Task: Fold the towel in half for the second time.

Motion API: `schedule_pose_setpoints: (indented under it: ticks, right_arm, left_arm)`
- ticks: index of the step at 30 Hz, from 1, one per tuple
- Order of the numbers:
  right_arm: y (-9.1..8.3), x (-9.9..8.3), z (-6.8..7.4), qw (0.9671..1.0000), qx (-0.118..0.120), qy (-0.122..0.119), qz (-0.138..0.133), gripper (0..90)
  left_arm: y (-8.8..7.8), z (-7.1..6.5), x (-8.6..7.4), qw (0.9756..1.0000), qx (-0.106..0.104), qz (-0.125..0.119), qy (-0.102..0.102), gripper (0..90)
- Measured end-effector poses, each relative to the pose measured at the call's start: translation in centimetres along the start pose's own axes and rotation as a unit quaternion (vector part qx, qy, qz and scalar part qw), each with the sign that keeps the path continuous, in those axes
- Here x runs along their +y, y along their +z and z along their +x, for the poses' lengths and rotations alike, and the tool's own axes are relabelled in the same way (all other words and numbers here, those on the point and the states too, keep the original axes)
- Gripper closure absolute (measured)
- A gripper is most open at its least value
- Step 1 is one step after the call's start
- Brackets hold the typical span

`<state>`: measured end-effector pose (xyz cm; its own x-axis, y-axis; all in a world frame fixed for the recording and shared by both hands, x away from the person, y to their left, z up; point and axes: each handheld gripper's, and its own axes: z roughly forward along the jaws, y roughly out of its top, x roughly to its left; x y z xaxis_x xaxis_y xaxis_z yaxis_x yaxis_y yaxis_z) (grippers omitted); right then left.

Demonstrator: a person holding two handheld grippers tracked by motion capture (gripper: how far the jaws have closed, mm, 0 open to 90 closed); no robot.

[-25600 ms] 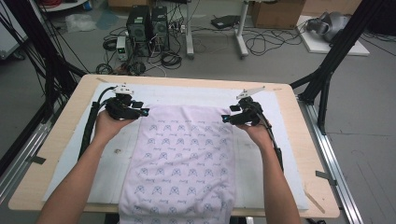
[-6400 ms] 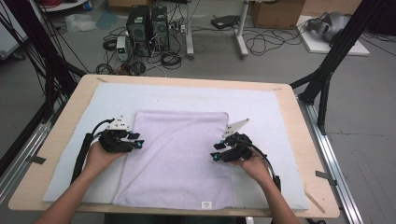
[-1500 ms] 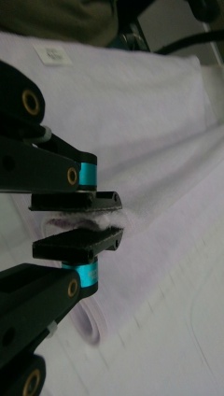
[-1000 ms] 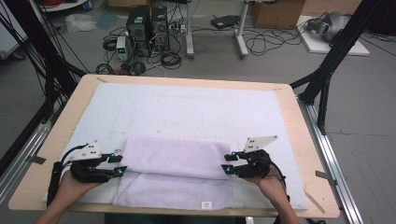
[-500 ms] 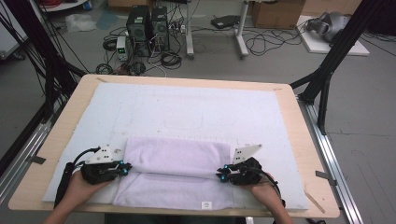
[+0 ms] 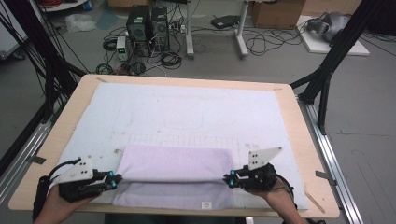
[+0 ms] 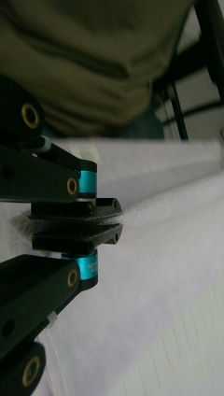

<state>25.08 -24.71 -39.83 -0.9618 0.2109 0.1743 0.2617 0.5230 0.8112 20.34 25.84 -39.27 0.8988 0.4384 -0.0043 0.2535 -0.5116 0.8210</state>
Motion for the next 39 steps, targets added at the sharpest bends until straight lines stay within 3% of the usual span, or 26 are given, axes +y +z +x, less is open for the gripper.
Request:
schedule_pose_setpoints:
  ticks: [2, 5, 10, 13, 16, 18, 24, 28, 30, 33, 37, 39]
  right_arm:
    - [0.2, -0.7, 0.2, 1.0, -0.002, 0.005, 0.007, 74.5]
    - [1.4, -1.2, 0.2, 0.9999, -0.001, 0.006, 0.015, 67.3]
    - [3.8, -1.7, 0.3, 0.9988, 0.007, -0.001, 0.048, 61.4]
    - [4.6, -2.2, 0.4, 0.998, 0.0, -0.003, 0.062, 64.2]
    - [4.5, -2.2, 0.3, 0.9981, -0.005, -0.006, 0.062, 84.1]
    - [4.4, -1.9, 0.1, 0.9981, 0.0, -0.005, 0.062, 86.5]
    - [1.7, 0.1, 1.2, 0.9998, 0.009, -0.02, 0.002, 87.0]
    - [1.4, -0.2, 3.2, 0.9983, 0.051, -0.026, 0.015, 83.6]
    - [1.9, -0.8, 3.2, 0.9982, 0.056, -0.009, 0.018, 73.6]
    - [1.7, -1.0, 2.3, 0.9988, 0.048, 0.004, 0.001, 67.9]
    - [1.5, -0.4, 0.1, 0.9998, -0.01, 0.018, 0.001, 60.1]
    - [1.3, -0.2, -1.5, 0.9988, -0.039, 0.031, -0.002, 57.4]
  left_arm:
    - [0.4, -0.3, -0.4, 1.0, -0.002, 0.009, -0.001, 65.8]
    - [1.5, -0.2, -0.9, 0.9995, -0.008, 0.03, -0.003, 59.9]
    - [3.4, 0.1, -2.0, 0.9976, -0.02, 0.065, 0.003, 66.4]
    - [4.2, 0.0, -2.4, 0.9976, -0.027, 0.063, 0.007, 77.5]
    - [4.1, 0.3, -2.2, 0.9977, -0.028, 0.061, 0.008, 85.2]
    - [3.6, 0.3, -1.8, 0.9982, -0.024, 0.054, 0.009, 86.3]
    - [0.9, -0.6, -0.7, 0.9994, -0.02, 0.021, 0.018, 86.8]
    - [0.7, -1.9, -1.4, 0.9986, -0.039, 0.03, 0.021, 85.3]
    - [1.0, -1.6, -1.8, 0.9988, -0.031, 0.036, 0.01, 69.7]
    - [1.1, -0.8, -1.6, 0.9993, -0.027, 0.027, 0.0, 64.6]
    - [1.6, 0.9, -0.8, 0.9999, 0.001, 0.012, -0.007, 60.6]
    - [2.1, 2.1, -0.6, 0.9996, 0.017, 0.003, -0.021, 58.6]
